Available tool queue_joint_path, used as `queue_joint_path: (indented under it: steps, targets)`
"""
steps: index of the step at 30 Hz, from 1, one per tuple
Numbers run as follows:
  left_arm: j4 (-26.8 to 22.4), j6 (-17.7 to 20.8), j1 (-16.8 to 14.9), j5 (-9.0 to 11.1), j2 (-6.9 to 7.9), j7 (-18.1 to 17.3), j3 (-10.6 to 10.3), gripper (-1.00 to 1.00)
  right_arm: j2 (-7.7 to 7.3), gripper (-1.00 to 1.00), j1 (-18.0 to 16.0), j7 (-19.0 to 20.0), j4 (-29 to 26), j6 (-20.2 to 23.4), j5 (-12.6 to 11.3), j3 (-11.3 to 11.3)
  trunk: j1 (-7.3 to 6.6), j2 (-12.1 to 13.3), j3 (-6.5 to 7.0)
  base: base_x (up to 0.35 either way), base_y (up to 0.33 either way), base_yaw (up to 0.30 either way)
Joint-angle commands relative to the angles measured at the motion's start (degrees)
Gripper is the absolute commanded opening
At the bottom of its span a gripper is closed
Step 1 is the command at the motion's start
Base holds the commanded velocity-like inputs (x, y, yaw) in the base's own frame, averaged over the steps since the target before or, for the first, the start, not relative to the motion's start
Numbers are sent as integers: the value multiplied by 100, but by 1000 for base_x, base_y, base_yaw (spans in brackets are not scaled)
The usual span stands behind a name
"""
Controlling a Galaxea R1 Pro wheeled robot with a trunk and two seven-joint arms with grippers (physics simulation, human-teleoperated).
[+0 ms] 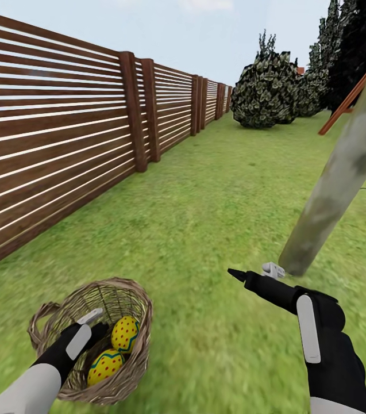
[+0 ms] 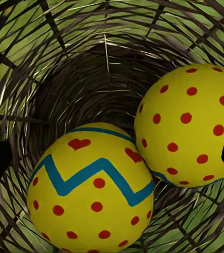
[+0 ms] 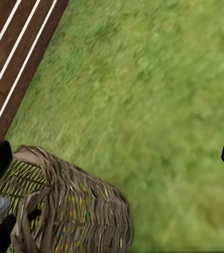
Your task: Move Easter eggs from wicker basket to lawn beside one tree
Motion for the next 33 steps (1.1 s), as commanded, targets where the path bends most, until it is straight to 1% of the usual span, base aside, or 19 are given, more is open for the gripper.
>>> queue_joint_path:
  steps: [1, 2, 5, 8, 12, 14, 15, 20, 28, 33]
  targets:
    - [-14, 21, 0, 60, -2, 35, 4, 100, 4, 100, -6, 33, -3, 32, 9, -19, 1, -4, -28, 0, 0, 0]
    - [-14, 20, 0, 59, -2, 32, 4, 100, 4, 100, -6, 33, -3, 32, 9, -21, 4, -5, -50, 0, 0, 0]
    - [-15, 19, 0, 59, -5, 20, 1, 100, 4, 100, -6, 33, -3, 32, 9, -19, 4, -5, -50, 0, 0, 0]
    - [-15, 17, 0, 59, -10, 14, -60, 100, 2, 100, -6, 33, -3, 32, 9, -24, 4, -5, -50, 0, 0, 0]
    - [-15, 15, 0, 59, -12, 15, -153, 100, 3, 100, -6, 33, -3, 32, 9, -30, 14, -11, -139, 0, 0, 0]
    - [-15, 15, 0, 59, -11, 13, -166, 100, 4, 100, -6, 33, -3, 32, 9, -32, 19, -13, -183, 0, 0, 0]
    - [-15, 15, 0, 59, -10, 9, -175, 100, 5, 100, -6, 33, -3, 32, 9, -33, 19, -13, -183, 0, 0, 0]
    - [-15, 15, 0, 59, -6, -3, -186, 100, 4, 100, -6, 33, -3, 32, 9, -35, 19, -13, -183, 0, 0, 0]
    - [-15, 15, 0, 59, -12, -14, -202, 100, 2, 100, -6, 33, -1, 32, 9, -36, 40, -24, -360, 0, 0, 0]
    - [-15, 15, 0, 59, -19, -23, -206, 100, 2, 100, -5, 33, -3, 32, 9, -42, 40, -24, -360, 0, 0, 0]
